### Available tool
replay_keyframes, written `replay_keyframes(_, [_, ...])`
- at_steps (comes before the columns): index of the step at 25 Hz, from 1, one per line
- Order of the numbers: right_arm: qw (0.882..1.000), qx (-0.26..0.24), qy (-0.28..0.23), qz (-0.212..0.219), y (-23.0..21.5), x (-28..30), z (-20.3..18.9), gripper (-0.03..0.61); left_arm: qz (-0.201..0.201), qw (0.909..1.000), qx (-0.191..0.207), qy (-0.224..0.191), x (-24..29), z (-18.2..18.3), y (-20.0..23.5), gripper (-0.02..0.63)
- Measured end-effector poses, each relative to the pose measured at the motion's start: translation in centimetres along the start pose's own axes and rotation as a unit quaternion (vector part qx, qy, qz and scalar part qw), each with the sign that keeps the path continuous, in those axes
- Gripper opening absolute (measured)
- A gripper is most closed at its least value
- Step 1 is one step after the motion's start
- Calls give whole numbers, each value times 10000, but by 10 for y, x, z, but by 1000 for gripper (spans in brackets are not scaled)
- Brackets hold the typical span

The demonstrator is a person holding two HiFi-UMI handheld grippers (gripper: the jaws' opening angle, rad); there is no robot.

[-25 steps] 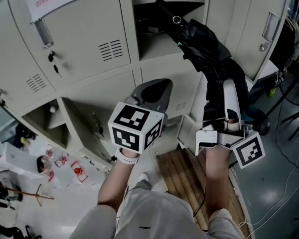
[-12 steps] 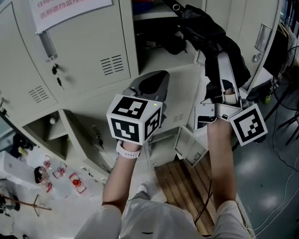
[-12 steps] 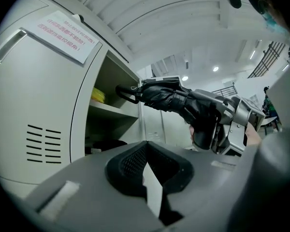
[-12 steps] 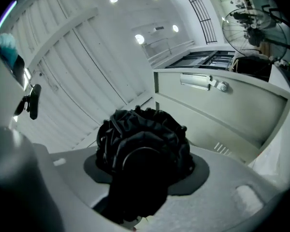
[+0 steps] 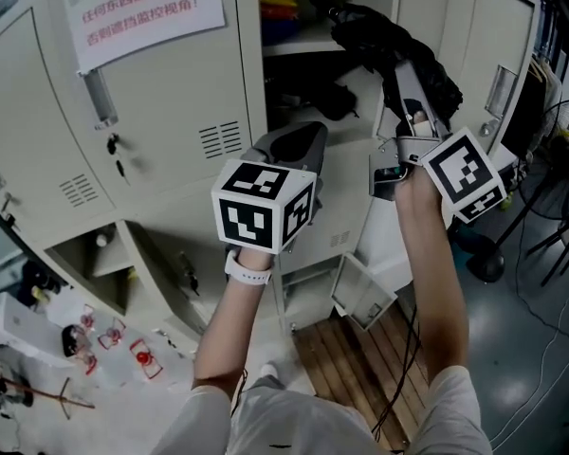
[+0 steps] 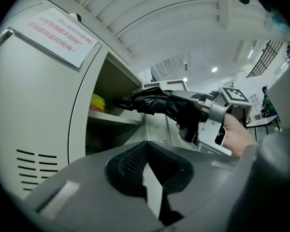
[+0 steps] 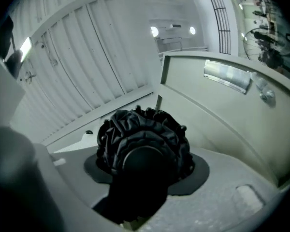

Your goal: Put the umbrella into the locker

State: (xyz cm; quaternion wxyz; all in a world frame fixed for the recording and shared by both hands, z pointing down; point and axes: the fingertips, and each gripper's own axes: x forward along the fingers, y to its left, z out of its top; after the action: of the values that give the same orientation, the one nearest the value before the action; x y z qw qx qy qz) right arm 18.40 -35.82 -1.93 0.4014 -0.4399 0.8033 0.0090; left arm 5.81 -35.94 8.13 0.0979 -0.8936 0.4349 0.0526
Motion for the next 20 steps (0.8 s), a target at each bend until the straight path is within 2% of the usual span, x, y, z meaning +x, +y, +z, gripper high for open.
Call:
replay_keyframes(5, [9988, -430, 220, -108, -2, 35, -2, 262, -106, 9999, -109, -34, 10, 5, 3, 18])
replay_keyframes(9, [9959, -692, 477, -325, -12, 66, -9, 261, 0, 10000, -25, -44, 14, 8, 10, 18])
replay_keyframes(13, [9890, -1064, 875, -538, -26, 90, -27, 261, 49, 10000, 10, -64, 16, 11, 15, 18])
replay_keyframes(17, [9807, -1511, 1115, -541, -25, 110, -35, 261, 122, 9999, 8, -86, 16, 10, 21, 18])
replay_keyframes(20, [9762, -1639, 1293, -588, -27, 125, -39, 261, 133, 9998, -24, -119, 17, 11, 24, 18])
